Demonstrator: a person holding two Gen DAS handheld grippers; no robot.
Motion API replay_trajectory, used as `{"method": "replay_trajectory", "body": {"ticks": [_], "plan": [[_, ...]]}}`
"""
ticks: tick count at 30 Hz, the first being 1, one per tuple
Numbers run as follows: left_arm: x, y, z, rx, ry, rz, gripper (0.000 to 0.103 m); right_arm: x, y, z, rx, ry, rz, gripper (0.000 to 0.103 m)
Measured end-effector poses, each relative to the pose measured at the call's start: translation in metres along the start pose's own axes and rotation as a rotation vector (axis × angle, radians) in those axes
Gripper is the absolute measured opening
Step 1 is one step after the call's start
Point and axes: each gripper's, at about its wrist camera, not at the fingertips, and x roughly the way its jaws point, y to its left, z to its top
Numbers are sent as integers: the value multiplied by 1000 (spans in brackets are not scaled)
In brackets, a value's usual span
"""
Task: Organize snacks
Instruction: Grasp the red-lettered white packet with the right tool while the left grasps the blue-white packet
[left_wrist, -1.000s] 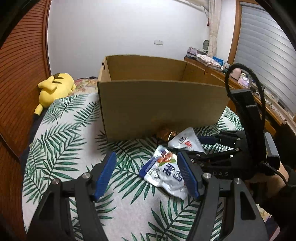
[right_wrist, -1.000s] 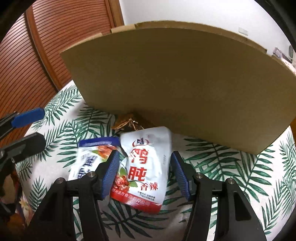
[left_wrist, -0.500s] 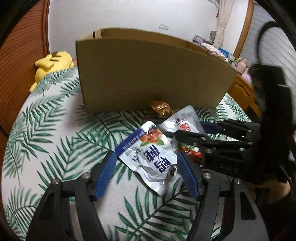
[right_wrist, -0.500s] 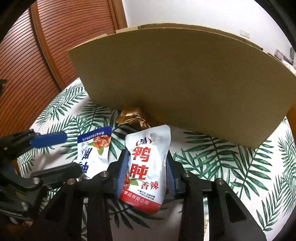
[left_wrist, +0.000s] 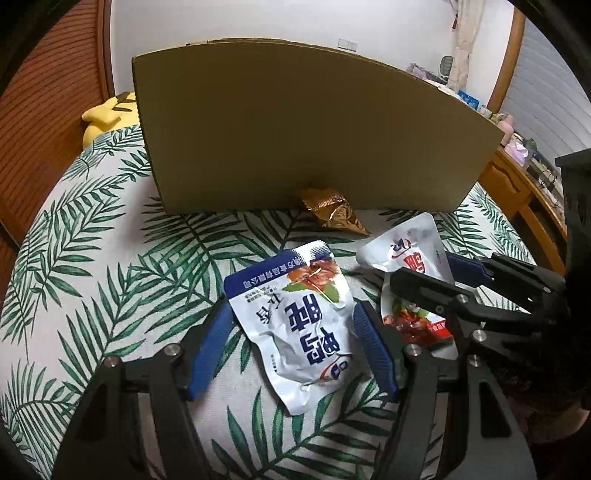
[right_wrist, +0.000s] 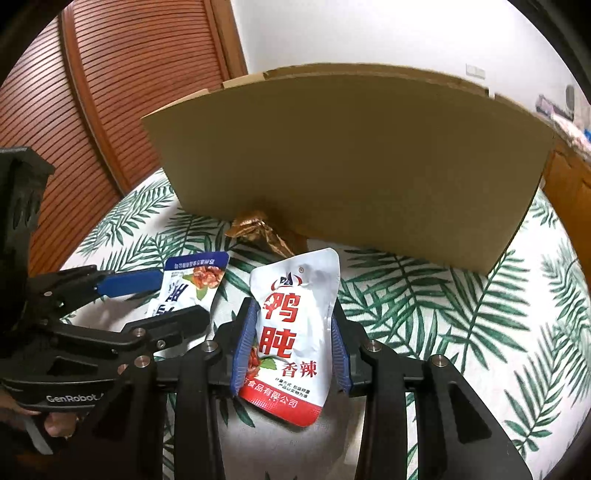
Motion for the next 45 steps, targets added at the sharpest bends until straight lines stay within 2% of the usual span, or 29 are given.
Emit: {"method": "replay_trajectory", "body": {"ticks": [8, 12, 15, 22, 24, 30, 34, 39, 45], "plan": [[8, -14, -2, 79, -6, 72, 71, 2, -4, 0, 35, 10, 13, 37], [5, -10, -2, 98, 1, 61, 71, 2, -1, -1, 26, 8, -4, 37], [1, -8, -6, 119, -4, 53, 58, 3, 2, -1, 10, 14, -15, 37], [-7, -4, -11, 129, 7, 14, 51, 5, 0, 0, 15, 15, -11, 37], [-9, -5, -13, 137, 0, 14, 45, 5, 0, 0, 13, 14, -11, 37], [-14, -6, -18, 143, -14, 11, 44, 6, 1, 0, 9, 16, -10, 38], [-22, -4, -21, 121, -48, -9, 37, 6, 2, 0, 5, 16, -11, 38], [-31, -9, -24, 139, -81, 2, 32, 5, 2, 0, 2, 14, -6, 38], [-47, -13, -24, 135, -124, -37, 19, 5, 2, -1, 2, 13, -6, 38]]}}
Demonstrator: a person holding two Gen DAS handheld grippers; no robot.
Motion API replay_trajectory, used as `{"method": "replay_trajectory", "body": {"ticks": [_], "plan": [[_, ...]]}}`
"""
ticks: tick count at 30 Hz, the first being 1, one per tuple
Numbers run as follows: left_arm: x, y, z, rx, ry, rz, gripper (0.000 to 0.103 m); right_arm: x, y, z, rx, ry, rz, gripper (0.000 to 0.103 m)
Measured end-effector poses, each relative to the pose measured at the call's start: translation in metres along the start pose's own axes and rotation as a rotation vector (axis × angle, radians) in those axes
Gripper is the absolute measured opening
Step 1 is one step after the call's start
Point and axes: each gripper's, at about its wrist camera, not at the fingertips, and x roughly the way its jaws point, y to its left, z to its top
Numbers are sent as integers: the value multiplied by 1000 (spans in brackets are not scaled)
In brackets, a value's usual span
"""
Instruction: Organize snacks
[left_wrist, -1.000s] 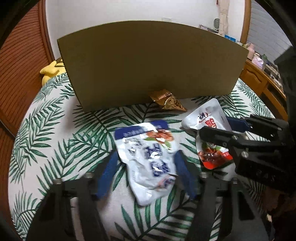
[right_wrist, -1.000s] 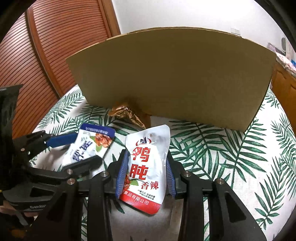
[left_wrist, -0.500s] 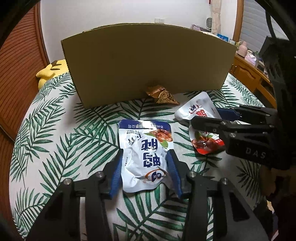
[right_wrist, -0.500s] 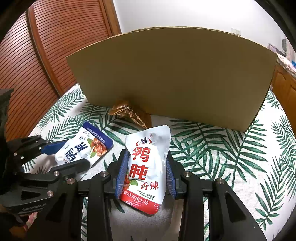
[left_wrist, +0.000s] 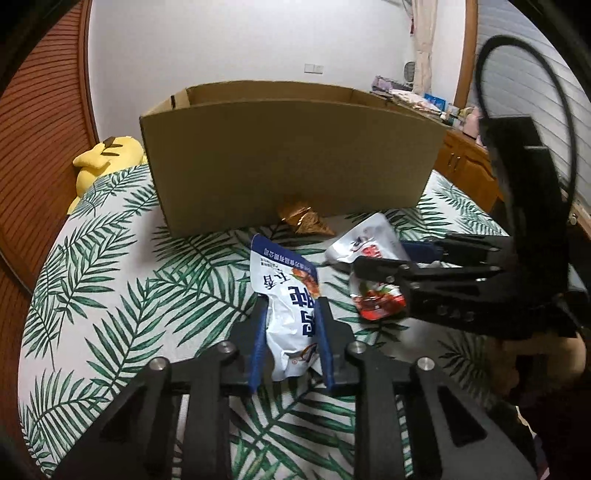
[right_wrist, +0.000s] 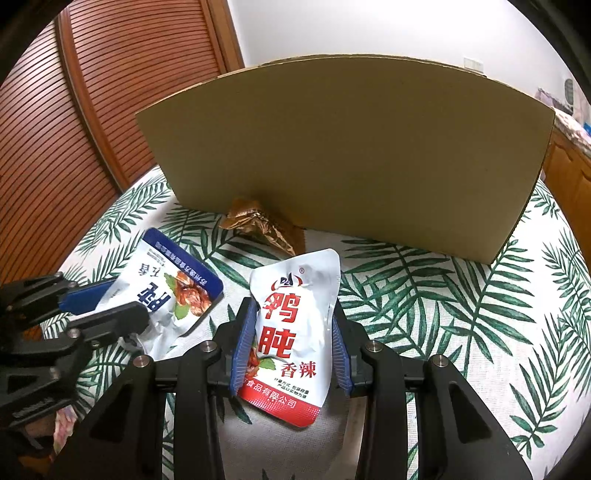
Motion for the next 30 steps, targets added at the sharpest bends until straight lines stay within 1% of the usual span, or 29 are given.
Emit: {"method": "replay_trajectory", "body": {"ticks": [3, 4, 7, 18, 24, 27, 30], "plan": [[-7, -4, 1, -2, -14, -20, 16, 0, 0, 0, -1, 0, -1, 38], [-8, -5, 1, -1, -16, -24, 13, 0, -1, 0, 1, -1, -1, 38], [-11, -7, 2, -4, -23, -37, 11, 0, -1, 0, 0, -1, -2, 38], [-19, -3, 5, -15, -46, -35, 10, 0, -1, 0, -6, -4, -1, 38], [-27, -2, 9, -10, -79, -18, 10, -2, 0, -1, -9, -13, 3, 38], [-31, 0, 10, -16, -94, -16, 10, -7, -1, -3, -10, -36, 6, 37], [-33, 2, 12, -21, -107, -15, 10, -17, -2, -5, -6, -84, 16, 37]]}}
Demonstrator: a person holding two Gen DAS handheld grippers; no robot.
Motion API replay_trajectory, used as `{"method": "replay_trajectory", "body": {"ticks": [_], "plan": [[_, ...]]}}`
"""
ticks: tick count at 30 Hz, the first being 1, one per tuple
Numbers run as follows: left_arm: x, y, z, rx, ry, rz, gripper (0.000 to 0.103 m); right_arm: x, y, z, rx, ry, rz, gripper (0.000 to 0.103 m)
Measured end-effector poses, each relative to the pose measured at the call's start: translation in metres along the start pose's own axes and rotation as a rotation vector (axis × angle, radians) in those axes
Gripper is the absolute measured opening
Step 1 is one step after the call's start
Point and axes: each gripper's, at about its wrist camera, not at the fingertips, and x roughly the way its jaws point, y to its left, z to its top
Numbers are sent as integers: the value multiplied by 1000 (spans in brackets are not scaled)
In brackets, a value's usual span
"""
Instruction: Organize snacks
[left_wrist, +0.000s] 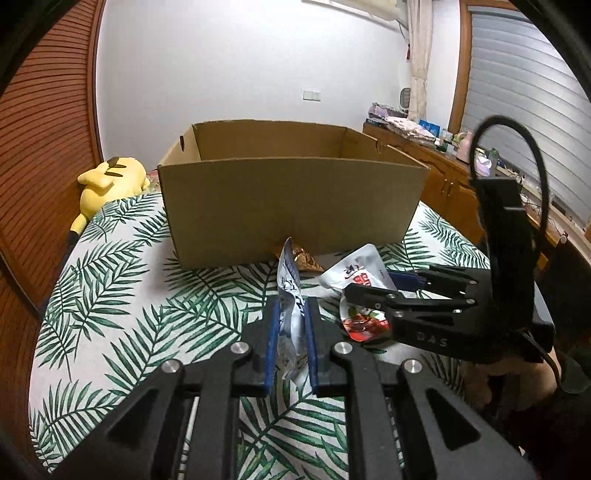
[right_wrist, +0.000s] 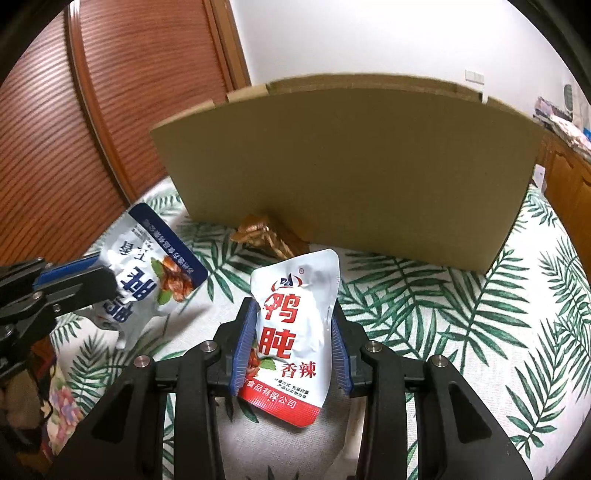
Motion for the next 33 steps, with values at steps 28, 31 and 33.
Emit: {"method": "replay_trajectory", "body": {"ticks": [28, 31, 33], "plan": [[-72, -3, 102, 8, -209, -109, 10, -135, 9, 87, -62, -175, -116, 37], [-78, -1, 112, -2, -217, -129, 10, -149, 16, 99, -88, -185, -143, 37], [-83, -2, 120, 5, -222, -137, 10, -156, 19, 103, -94, -195, -151, 37]]}}
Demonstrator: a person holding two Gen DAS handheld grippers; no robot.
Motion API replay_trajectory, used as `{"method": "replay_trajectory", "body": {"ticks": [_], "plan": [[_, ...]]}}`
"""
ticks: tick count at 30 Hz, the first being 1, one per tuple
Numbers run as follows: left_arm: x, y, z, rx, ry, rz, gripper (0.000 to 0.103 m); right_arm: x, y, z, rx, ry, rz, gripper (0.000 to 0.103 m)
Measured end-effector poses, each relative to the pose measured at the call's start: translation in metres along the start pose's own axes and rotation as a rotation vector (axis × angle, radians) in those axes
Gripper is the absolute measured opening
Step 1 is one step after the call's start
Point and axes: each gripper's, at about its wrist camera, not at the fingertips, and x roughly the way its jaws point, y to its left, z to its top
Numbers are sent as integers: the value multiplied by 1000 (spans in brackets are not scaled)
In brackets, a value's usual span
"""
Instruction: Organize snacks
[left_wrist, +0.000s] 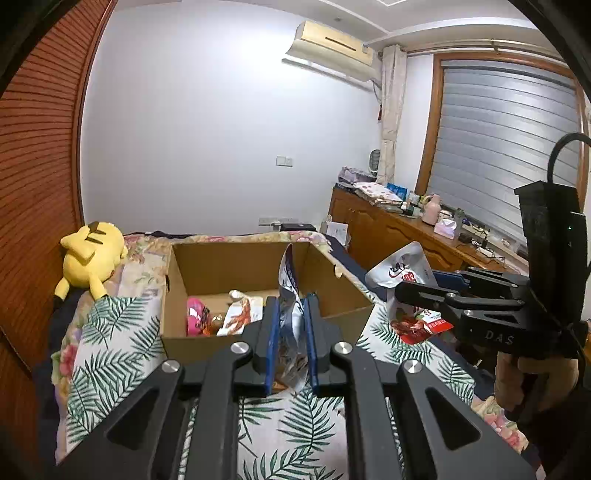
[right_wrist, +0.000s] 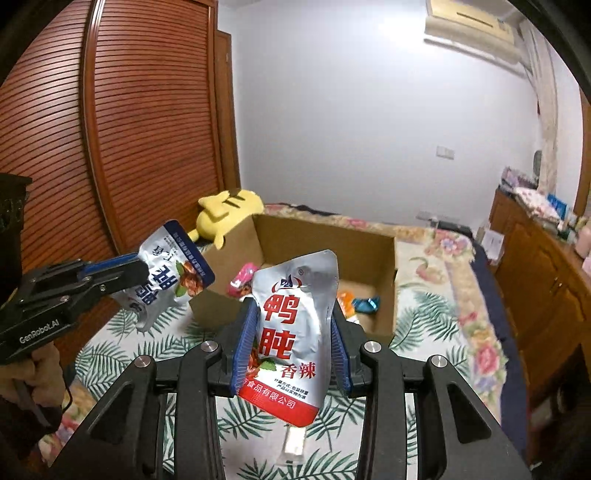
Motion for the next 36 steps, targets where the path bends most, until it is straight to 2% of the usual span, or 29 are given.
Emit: {"method": "replay_trajectory", "body": {"ticks": [6, 8, 10, 13, 15, 17, 22, 24, 25, 26, 30, 36], "plan": [[-8, -1, 25, 36, -18, -4, 10, -9, 6, 11, -6, -21, -16, 27], [-4, -2, 32, 45, -13, -10, 10, -6, 12, 15, -27, -26, -42, 10], [7, -2, 34, 63, 4, 6, 10, 6, 20, 18, -82, -14, -100, 0], [22, 8, 30, 13, 34, -5, 10, 30, 18, 14, -93, 38, -67, 0], [26, 9, 24, 9, 42, -1, 10, 30, 11, 5, -73, 42, -29, 5], [30, 8, 18, 12, 49, -6, 10, 38, 0, -16, -37, 84, 30, 18], [41, 3, 3, 7, 65, -41, 10, 57, -22, -71, 51, 175, 59, 31], [45, 1, -1, 7, 69, -53, 10, 65, -29, -86, 97, 201, 44, 47], [47, 0, -4, 5, 70, -63, 10, 74, -33, -98, 121, 224, 34, 63], [49, 0, -5, 1, 72, -70, 10, 76, -37, -104, 137, 236, 35, 75], [56, 2, -12, -7, 84, -85, 10, 102, -51, -125, 256, 287, 50, 76], [62, 16, -16, -34, 90, -95, 10, 129, -64, -131, 326, 309, -41, 75]]}}
